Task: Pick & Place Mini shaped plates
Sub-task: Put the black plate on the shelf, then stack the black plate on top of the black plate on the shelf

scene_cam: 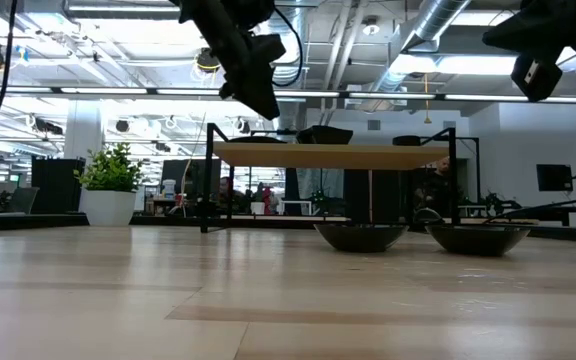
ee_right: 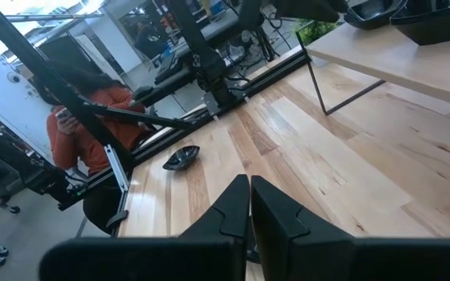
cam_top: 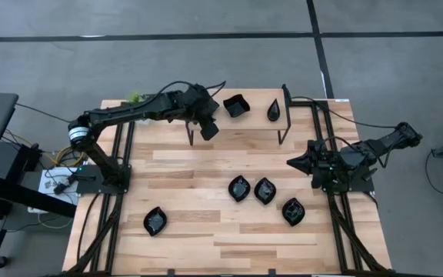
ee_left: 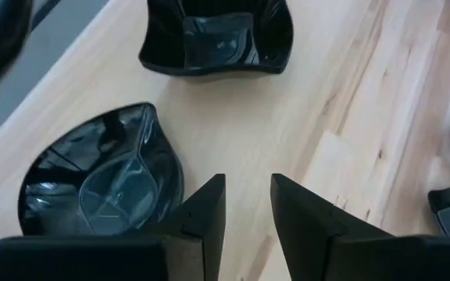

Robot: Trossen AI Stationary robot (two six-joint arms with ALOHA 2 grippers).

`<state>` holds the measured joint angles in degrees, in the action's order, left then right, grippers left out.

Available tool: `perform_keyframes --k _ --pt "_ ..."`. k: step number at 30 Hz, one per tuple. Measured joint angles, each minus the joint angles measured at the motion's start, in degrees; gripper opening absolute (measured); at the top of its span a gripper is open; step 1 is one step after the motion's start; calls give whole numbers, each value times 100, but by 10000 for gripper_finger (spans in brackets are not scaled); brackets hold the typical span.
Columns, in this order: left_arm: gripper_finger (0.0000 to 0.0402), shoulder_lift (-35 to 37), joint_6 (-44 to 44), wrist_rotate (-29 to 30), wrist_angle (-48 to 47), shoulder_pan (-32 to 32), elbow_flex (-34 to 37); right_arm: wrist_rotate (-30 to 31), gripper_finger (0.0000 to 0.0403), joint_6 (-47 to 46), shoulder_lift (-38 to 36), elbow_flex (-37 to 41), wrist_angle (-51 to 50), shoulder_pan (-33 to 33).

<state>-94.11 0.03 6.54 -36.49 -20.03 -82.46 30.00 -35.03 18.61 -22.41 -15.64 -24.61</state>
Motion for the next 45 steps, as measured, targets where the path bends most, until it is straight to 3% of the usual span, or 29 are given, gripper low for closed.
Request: perform_keyframes --k 13,24,32,38,45 --pt "186 -150 1006 514 70 -38 -2 -9 10 32 0 0 -4 1" --pt "181 -570 1141 1095 255 -43 0 -43 10 50 2 0 -10 -5" --pt "179 -345 845 1395 295 105 -4 -299 10 50 2 0 -15 -5" --pt "179 276 -495 1170 -478 643 -12 -301 10 1 0 0 -15 -5" --pt "175 1108 -3168 1018 -2446 1776 -11 -299 10 -42 1 0 -13 -5"
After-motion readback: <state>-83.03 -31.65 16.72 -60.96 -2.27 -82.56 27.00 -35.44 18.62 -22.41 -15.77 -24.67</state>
